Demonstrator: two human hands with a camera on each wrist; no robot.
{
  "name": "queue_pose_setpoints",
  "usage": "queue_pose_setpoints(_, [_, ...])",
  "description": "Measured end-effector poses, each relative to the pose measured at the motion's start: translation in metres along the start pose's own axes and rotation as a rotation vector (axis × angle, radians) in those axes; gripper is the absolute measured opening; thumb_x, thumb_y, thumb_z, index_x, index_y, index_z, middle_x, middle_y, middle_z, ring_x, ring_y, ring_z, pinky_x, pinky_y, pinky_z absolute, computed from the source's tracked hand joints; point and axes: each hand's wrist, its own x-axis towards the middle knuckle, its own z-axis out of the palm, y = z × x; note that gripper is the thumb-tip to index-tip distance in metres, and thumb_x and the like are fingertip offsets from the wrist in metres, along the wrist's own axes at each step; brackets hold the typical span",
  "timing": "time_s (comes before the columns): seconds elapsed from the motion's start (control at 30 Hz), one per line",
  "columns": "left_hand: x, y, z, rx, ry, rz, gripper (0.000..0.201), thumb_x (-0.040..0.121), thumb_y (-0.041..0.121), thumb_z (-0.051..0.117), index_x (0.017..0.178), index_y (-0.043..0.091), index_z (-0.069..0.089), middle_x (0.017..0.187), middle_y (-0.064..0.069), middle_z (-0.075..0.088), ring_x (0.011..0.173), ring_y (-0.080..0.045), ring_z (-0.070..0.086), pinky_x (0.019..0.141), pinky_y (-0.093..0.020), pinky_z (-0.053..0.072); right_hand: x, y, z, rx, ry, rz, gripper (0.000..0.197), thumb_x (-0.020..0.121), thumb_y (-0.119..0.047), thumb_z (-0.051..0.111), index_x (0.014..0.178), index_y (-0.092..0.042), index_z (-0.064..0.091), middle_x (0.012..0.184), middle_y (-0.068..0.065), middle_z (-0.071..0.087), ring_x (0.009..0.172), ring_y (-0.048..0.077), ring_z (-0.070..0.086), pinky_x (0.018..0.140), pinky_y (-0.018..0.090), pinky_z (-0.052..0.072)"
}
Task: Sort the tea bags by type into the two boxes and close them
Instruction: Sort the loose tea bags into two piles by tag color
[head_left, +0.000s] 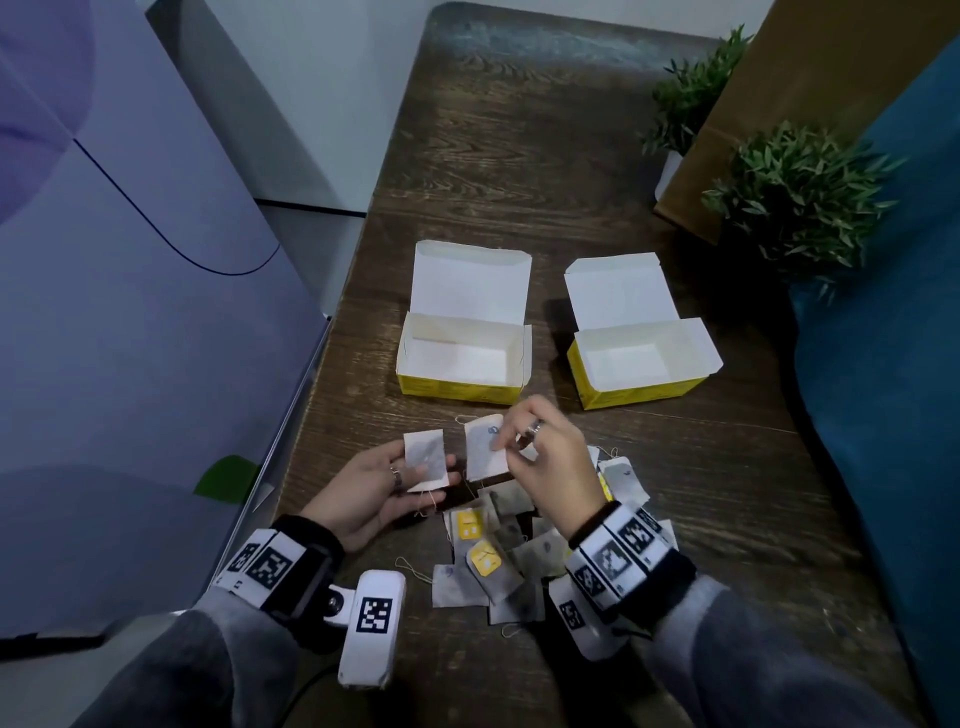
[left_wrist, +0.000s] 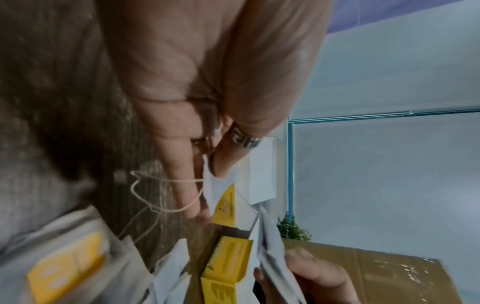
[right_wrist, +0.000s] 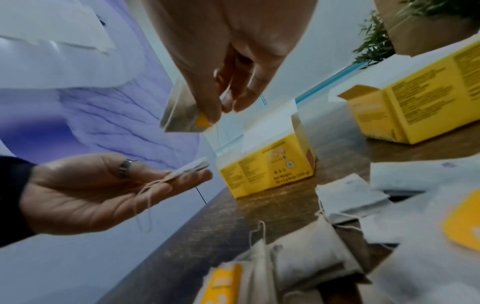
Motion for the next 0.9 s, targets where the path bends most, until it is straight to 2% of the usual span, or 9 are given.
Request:
queue_pose_setpoints(0.07, [-0.004,0.005,0.008,-0.009,-0.069,0.001,0.035,0.09,-0.01,0.042,0.116,0.007,0.058,0.108,-0.013,0.068,0.089,-0.019,0.07,0.074,-0.026,0.059,-0.005,-0.007,-0.006,0.015,0.105,-0.07,0.027,0.065,0.022,0.055,0.067,-0.004,0.062,0.078,0.008,0.055,0.074,0.014,0.054,0.07,0.023,0.047])
queue_pose_setpoints(0.2, [-0.011,0.014,0.024,-0.03,-0.177,-0.004,0.037,0.088,-0.011,0.042,0.115,0.008,0.059,0.107,-0.013,0.07,0.093,-0.021,0.069,0.07,-0.025,0.059,-0.014,-0.013,-0.014,0.004,0.216,-0.125,0.023,0.063,0.021,0.057,0.064,-0.002,0.062,0.079,0.003,0.054,0.077,0.01,0.055,0.073,0.013,0.044])
queue_pose_setpoints(0.3, [-0.014,0.019,0.033,-0.057,-0.251,-0.012,0.039,0.088,-0.014,0.037,0.114,0.005,0.059,0.106,-0.014,0.07,0.094,-0.023,0.069,0.07,-0.028,0.059,-0.018,-0.013,-0.016,0.01,0.227,-0.13,0.023,0.064,0.019,0.059,0.065,-0.003,0.063,0.083,-0.004,0.05,0.077,0.012,0.056,0.071,0.018,0.047])
queue_pose_setpoints(0.37, [-0.015,0.02,0.036,-0.06,-0.275,-0.019,0.04,0.088,-0.014,0.034,0.113,0.004,0.06,0.107,-0.016,0.07,0.094,-0.025,0.069,0.075,-0.03,0.059,-0.019,-0.013,-0.018,0.017,0.221,-0.136,0.025,0.068,0.014,0.058,0.07,-0.01,0.062,0.084,-0.006,0.05,0.079,0.015,0.057,0.073,0.022,0.047])
queue_pose_setpoints(0.47, [-0.016,0.02,0.039,-0.011,-0.273,-0.008,0.038,0.09,-0.01,0.036,0.118,0.003,0.058,0.11,-0.016,0.068,0.092,-0.024,0.069,0.076,-0.031,0.058,-0.021,-0.015,-0.021,0.041,0.156,-0.1,0.019,0.076,0.002,0.056,0.074,-0.015,0.062,0.088,-0.007,0.053,0.086,0.015,0.058,0.08,0.02,0.045])
queue_pose_setpoints(0.6, [-0.019,0.019,0.04,0.169,-0.247,0.042,0.041,0.087,-0.012,0.045,0.118,0.012,0.059,0.1,-0.009,0.069,0.079,-0.015,0.068,0.063,-0.022,0.058,-0.025,-0.014,-0.028,0.179,0.004,0.052,0.023,0.078,0.009,0.058,0.074,-0.012,0.066,0.088,-0.001,0.062,0.083,0.011,0.06,0.074,0.017,0.046])
queue_pose_setpoints(0.73, [-0.02,0.021,0.039,0.369,-0.175,0.146,0.045,0.083,-0.015,0.052,0.113,0.018,0.058,0.072,-0.003,0.07,0.05,-0.008,0.061,0.046,-0.015,0.049,-0.025,-0.014,-0.031,0.198,-0.069,0.09,0.017,0.084,-0.005,0.055,0.081,-0.018,0.065,0.091,-0.003,0.064,0.082,0.013,0.061,0.074,0.02,0.049])
queue_pose_setpoints(0.8, [-0.019,0.022,0.038,0.357,-0.152,0.161,0.037,0.082,-0.014,0.054,0.109,0.011,0.058,0.063,-0.003,0.067,0.047,-0.007,0.059,0.045,-0.015,0.048,-0.023,-0.016,-0.031,0.204,-0.114,0.139,0.013,0.085,-0.016,0.054,0.087,-0.023,0.064,0.094,-0.003,0.063,0.082,0.014,0.061,0.075,0.02,0.048])
queue_pose_setpoints(0.9, [-0.016,0.017,0.037,0.337,-0.114,0.153,0.022,0.083,-0.011,0.056,0.101,0.001,0.055,0.065,-0.009,0.062,0.048,-0.009,0.06,0.047,-0.017,0.052,-0.021,-0.021,-0.023,0.257,-0.26,0.252,0.013,0.088,-0.019,0.06,0.097,-0.029,0.06,0.104,-0.003,0.056,0.089,0.008,0.06,0.071,0.015,0.046])
